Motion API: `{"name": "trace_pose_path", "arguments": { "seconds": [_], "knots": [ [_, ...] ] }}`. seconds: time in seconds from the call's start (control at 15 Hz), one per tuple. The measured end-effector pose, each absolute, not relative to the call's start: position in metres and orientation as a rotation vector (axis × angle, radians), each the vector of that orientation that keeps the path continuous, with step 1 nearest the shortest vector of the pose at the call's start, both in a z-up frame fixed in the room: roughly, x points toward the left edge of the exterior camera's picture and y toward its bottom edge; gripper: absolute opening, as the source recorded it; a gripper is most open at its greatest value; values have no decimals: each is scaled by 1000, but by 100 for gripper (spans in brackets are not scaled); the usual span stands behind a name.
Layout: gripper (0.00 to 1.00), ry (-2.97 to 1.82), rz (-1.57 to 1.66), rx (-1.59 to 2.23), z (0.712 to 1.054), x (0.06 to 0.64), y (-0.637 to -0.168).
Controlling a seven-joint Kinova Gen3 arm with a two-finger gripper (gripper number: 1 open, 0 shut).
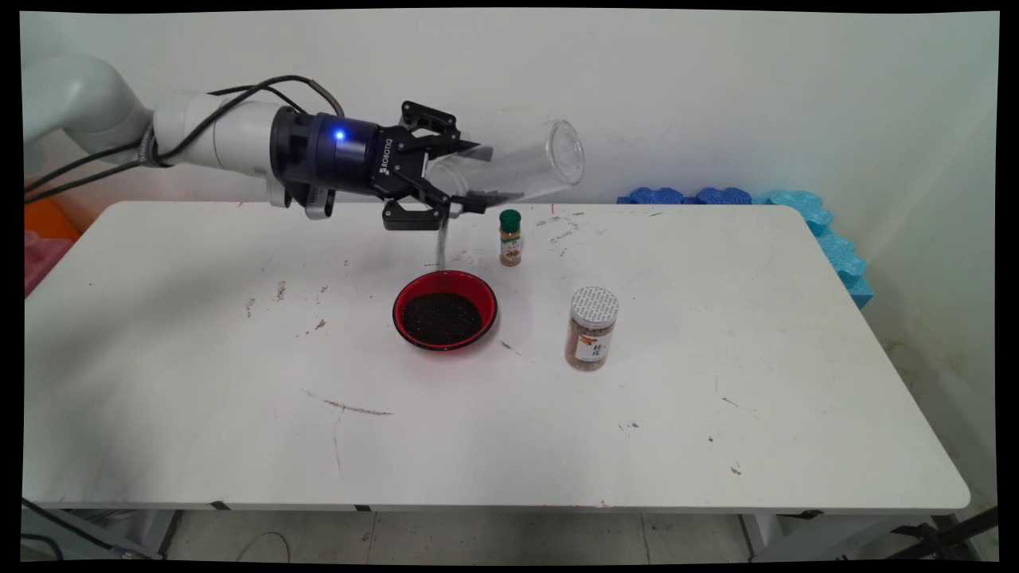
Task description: Pour the black seasoning powder in the red bowl
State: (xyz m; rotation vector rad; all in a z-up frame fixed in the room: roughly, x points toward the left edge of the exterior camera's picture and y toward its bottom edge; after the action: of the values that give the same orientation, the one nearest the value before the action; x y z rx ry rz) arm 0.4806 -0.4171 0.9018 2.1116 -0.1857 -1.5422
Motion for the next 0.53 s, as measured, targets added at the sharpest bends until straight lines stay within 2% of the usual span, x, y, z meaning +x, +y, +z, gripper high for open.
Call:
{"name": "trace_pose_path", "arguments": {
  "seconds": [0.53],
  "knots": [
    [0, -169, -1562, 2096, 904, 480, -416]
  ]
}}
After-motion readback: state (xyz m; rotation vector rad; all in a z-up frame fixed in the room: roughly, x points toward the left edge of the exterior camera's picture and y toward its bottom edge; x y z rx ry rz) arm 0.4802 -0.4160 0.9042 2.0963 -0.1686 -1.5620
